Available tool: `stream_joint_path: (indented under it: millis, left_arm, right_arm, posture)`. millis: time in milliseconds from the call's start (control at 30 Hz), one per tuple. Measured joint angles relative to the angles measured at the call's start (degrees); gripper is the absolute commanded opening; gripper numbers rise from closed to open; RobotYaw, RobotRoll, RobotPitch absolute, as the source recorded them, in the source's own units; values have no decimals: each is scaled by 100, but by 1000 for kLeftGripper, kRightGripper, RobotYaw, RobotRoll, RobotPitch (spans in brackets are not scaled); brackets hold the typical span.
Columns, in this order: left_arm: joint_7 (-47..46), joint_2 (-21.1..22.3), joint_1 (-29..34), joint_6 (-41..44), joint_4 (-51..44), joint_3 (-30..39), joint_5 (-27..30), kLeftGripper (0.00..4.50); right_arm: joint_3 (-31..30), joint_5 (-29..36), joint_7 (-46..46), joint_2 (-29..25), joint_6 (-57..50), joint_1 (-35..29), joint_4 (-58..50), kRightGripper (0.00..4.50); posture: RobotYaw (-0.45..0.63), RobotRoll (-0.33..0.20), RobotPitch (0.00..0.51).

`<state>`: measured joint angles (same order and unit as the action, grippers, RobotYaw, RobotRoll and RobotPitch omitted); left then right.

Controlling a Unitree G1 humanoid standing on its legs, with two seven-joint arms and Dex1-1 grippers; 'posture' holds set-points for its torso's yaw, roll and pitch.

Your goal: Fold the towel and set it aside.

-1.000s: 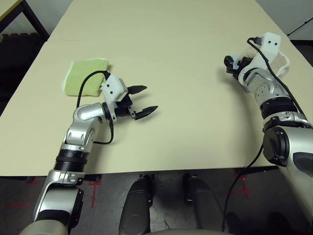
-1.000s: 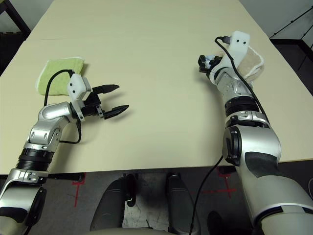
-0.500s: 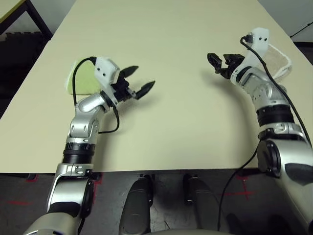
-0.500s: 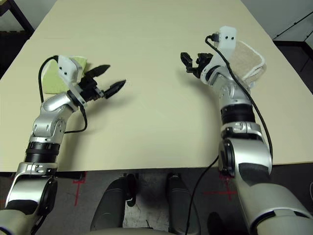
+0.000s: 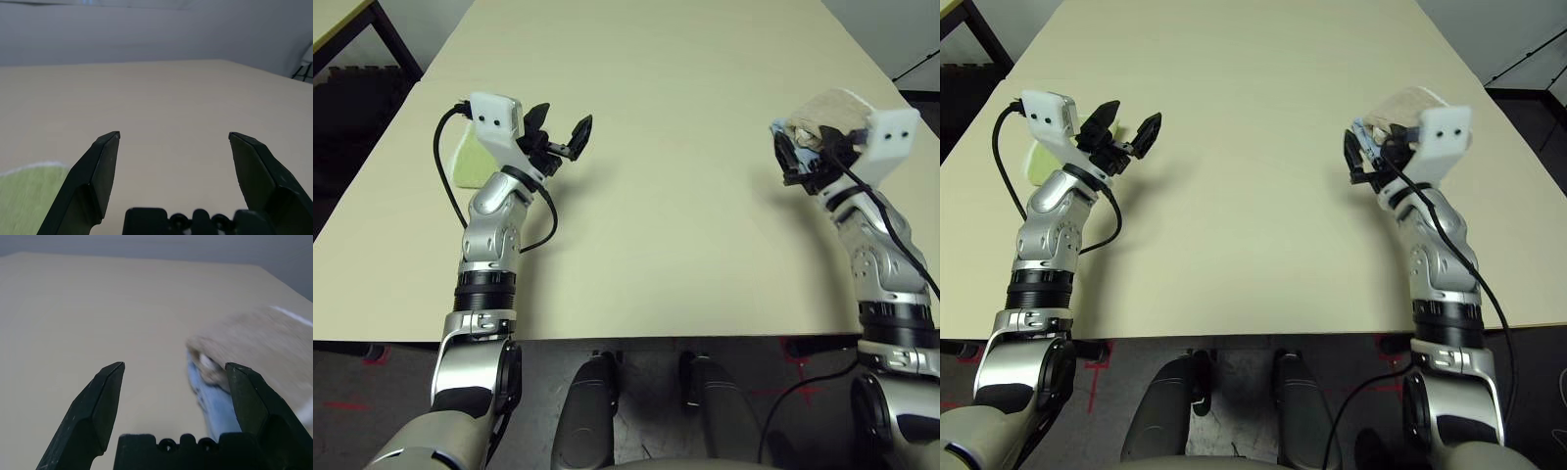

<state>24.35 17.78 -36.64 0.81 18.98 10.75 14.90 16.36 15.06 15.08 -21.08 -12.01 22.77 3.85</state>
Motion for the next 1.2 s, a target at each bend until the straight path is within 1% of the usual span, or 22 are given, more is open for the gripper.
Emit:
stream_joint_path:
  millis: [233, 500, 800, 1200]
  left_arm:
    - [-381, -10, 422, -376, -14, 160, -63, 4500]
    - [-578, 55, 787, -645, 10, 203, -185, 4500]
    - [-619, 131, 924, -748, 59, 193, -357, 4500]
    - [-619, 178, 1180, -747, 85, 188, -384, 4500]
  right_arm:
    - [72, 11, -47, 71, 470, -448, -47, 4453]
    - [313, 20, -129, 101, 941, -635, 162, 4453]
    - [482, 73, -286, 139, 1164, -685, 550, 4453]
    - [480, 79, -318, 175, 1225, -785, 590, 4453]
  posture:
    - [61, 0, 134]
    - [57, 0, 126]
    - [54, 0, 135]
    - [62, 0, 146]
